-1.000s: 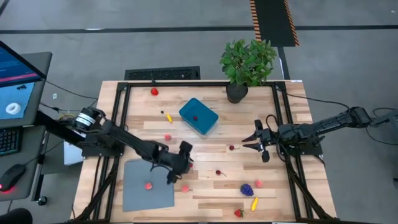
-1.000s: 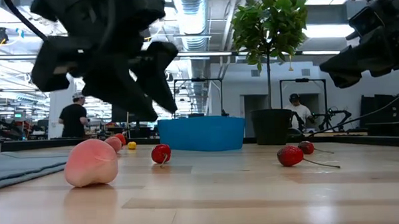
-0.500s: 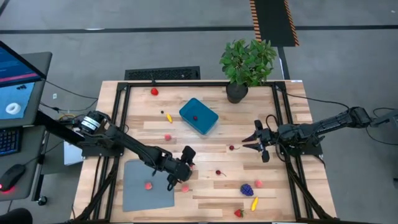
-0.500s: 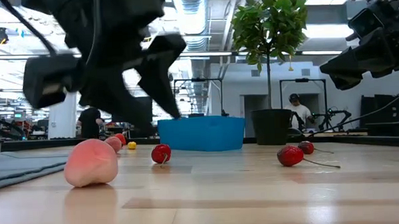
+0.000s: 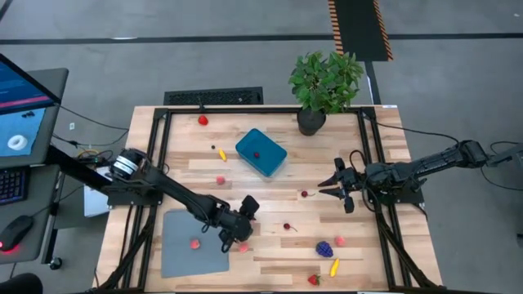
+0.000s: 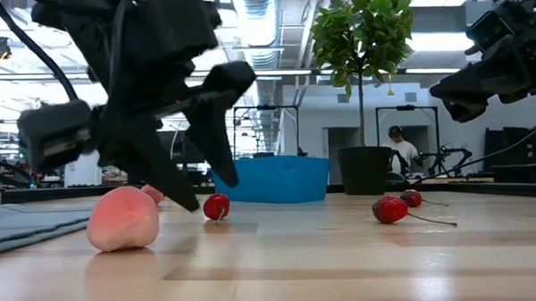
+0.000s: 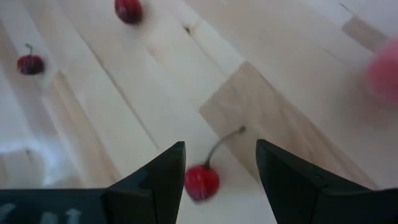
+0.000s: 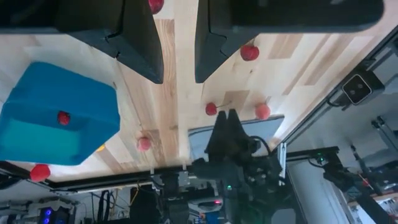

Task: Pick and placing Produce into tupperware
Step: Put the bottom left cherry into the container

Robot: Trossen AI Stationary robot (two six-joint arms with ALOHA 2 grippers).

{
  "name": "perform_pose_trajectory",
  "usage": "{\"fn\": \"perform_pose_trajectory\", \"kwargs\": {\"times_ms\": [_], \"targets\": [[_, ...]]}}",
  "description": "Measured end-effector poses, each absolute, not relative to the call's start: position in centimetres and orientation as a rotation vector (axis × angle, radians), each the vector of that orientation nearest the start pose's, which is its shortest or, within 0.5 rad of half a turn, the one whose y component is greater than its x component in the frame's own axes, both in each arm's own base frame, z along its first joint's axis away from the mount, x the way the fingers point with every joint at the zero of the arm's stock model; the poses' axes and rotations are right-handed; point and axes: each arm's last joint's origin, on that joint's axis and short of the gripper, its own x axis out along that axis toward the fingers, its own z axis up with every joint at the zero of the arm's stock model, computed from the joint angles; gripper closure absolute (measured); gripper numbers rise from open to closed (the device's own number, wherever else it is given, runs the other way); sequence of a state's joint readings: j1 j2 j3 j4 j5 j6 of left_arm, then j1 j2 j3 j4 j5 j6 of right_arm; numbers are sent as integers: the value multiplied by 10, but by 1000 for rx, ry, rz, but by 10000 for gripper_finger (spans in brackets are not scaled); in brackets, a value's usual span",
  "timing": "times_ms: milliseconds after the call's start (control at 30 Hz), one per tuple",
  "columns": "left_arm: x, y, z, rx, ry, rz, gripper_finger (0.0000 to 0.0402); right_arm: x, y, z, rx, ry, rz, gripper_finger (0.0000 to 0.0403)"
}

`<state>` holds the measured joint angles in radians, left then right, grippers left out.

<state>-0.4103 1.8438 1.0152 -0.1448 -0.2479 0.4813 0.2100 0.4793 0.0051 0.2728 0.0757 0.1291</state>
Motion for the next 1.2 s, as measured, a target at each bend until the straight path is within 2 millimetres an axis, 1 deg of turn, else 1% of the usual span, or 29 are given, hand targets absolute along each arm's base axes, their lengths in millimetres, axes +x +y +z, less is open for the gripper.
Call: {"fn": "perform_pose_trajectory", "kwargs": {"times_ms": [133,300,433,633,833,1033,1100,1200], "targets": [[338,-140,131,780,915,-406,214,123,24,147,108,210,120,290],[346,-141,133,802,967,-410,222,123,24,147,120,215,118,290],[347,-138,134,799,996,-410,252,123,24,147,120,215,118,290],[349,-125,134,774,1050,-377,306,123,24,147,121,213,118,290],[353,-114,134,677,1068,-363,346,123,24,147,121,213,118,290],[355,-104,133,585,1097,-314,390,123,24,147,121,213,118,290],[355,-102,133,546,1103,-304,397,123,24,147,121,213,118,290],[356,-100,134,494,1106,-282,398,123,24,147,121,213,118,290]]}}
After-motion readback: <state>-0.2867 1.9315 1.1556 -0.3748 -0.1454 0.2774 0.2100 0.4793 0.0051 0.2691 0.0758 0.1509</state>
